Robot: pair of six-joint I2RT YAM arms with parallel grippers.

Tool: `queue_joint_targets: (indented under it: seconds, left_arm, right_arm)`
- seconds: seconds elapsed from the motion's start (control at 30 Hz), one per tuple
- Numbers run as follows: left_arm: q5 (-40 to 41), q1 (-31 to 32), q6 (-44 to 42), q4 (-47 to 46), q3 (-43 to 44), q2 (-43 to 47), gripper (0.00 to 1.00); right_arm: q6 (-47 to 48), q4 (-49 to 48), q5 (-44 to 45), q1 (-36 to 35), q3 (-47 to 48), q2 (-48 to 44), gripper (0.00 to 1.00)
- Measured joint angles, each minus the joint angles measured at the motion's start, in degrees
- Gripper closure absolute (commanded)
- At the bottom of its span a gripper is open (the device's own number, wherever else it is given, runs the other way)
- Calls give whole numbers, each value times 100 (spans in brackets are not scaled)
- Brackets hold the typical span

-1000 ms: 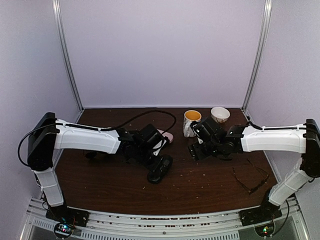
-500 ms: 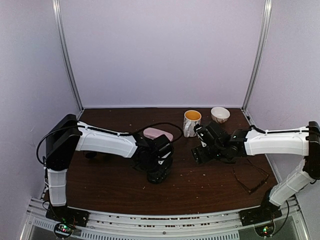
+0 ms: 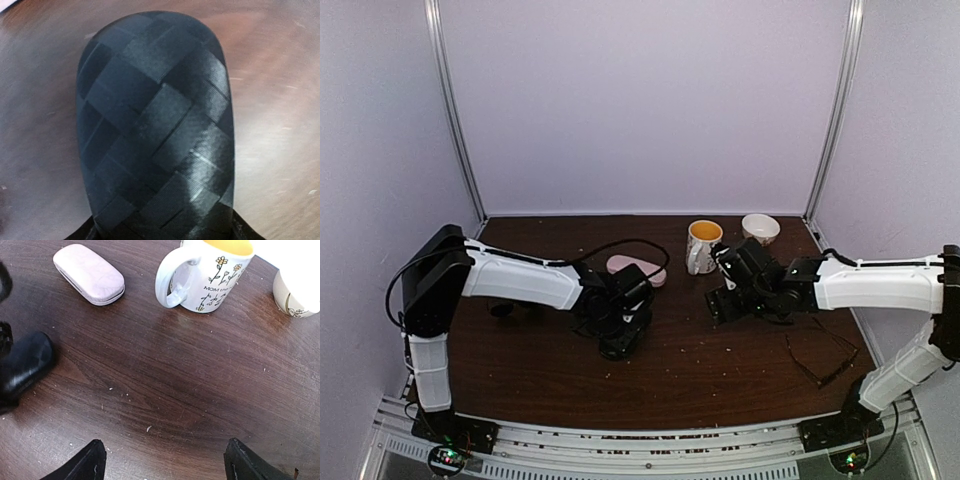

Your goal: Organize the sunglasses

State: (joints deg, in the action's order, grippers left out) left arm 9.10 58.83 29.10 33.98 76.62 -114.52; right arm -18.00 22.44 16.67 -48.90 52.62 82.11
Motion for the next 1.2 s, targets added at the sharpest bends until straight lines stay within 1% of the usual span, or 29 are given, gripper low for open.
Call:
queue_joint_targets:
  seconds: [0.17, 0.37, 0.43, 0.5, 0.57, 0.7, 0.77, 0.87, 1.0, 1.1, 1.2]
  left_arm:
    - [37, -621, -4, -4, -240, 175, 46]
    - [59, -1480, -7, -55, -313, 223, 45]
    - [81, -1711, -9, -55, -313, 223, 43]
    - [116, -1912, -17, -61, -310, 223, 40]
    - [170, -2059, -55, -90, -310, 223, 34]
    - [240, -2096, -144, -258, -424, 282, 15]
    - [254, -2076, -221, -321, -568, 428, 9]
    - [282, -2057, -317, -450, -892, 911, 5]
    - [485, -2052, -501, -660, -1327, 2013, 3]
    - [813, -2052, -682, -890, -1644, 2916, 2]
    - [1322, -2052, -935, -1091, -2052, 3786, 2]
  right_arm:
    - [-2, 2, 17, 9, 20, -15, 17]
    - [-20, 2, 28, 9, 37, -15, 17]
    - [-26, 2, 35, 9, 37, -15, 17]
    - [-33, -2, 39, 9, 37, -17, 17]
    - [-33, -4, 39, 13, 37, -35, 16]
    - [-22, -48, 66, 59, 31, -179, 16]
    - [0, -92, 118, 127, 22, -323, 15]
    - [68, -195, 184, 278, -35, -605, 14]
    - [203, -380, 293, 522, -240, -1088, 13]
    - [297, -605, 363, 765, -555, -1526, 13]
    - [396, -901, 457, 1095, -1001, -2050, 13]
